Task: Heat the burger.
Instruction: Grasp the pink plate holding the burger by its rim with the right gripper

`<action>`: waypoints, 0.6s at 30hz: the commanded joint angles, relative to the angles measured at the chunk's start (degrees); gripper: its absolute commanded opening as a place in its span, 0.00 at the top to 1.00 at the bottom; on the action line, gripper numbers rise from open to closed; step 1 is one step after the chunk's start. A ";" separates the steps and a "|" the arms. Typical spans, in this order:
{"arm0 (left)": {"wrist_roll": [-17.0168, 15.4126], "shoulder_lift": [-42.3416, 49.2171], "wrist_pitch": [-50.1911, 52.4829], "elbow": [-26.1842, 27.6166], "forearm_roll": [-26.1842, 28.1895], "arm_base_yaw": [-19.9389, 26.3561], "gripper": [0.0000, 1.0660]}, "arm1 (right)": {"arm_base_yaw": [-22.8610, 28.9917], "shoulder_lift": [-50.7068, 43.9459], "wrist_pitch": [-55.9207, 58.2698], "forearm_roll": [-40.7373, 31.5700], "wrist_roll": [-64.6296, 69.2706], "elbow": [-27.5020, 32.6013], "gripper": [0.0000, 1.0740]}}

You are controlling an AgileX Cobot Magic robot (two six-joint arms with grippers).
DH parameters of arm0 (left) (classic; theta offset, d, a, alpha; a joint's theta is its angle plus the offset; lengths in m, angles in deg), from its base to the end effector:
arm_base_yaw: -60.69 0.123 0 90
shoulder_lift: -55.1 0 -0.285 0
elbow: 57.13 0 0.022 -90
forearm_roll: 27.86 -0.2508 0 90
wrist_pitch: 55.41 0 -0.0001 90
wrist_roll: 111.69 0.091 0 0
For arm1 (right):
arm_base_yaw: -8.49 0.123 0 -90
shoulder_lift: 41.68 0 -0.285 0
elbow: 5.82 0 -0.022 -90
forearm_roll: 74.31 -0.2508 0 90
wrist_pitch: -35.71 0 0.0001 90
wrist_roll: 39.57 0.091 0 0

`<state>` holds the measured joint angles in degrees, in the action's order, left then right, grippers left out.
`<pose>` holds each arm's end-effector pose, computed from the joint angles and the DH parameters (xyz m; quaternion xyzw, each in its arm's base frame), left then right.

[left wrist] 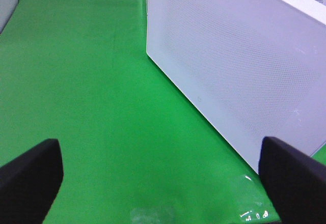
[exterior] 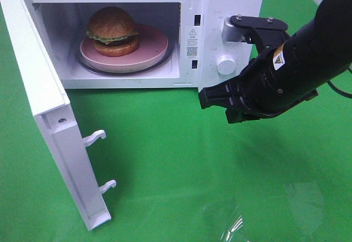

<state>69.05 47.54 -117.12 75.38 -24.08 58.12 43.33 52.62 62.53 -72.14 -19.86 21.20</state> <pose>-0.0087 -0.0049 0.2813 0.0265 0.8507 -0.0413 0.5234 0.2430 0.1673 0.2183 -0.1404 0.9512 0.1143 0.2498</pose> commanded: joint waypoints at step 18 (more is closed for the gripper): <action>-0.06 0.92 0.46 -0.17 0.46 0.29 0.09 | 0.11 -0.40 9.85 0.69 -57.64 -1.83 0.94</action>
<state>69.05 47.54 -117.12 75.38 -24.08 58.12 43.33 52.62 72.04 -71.96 -69.65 19.77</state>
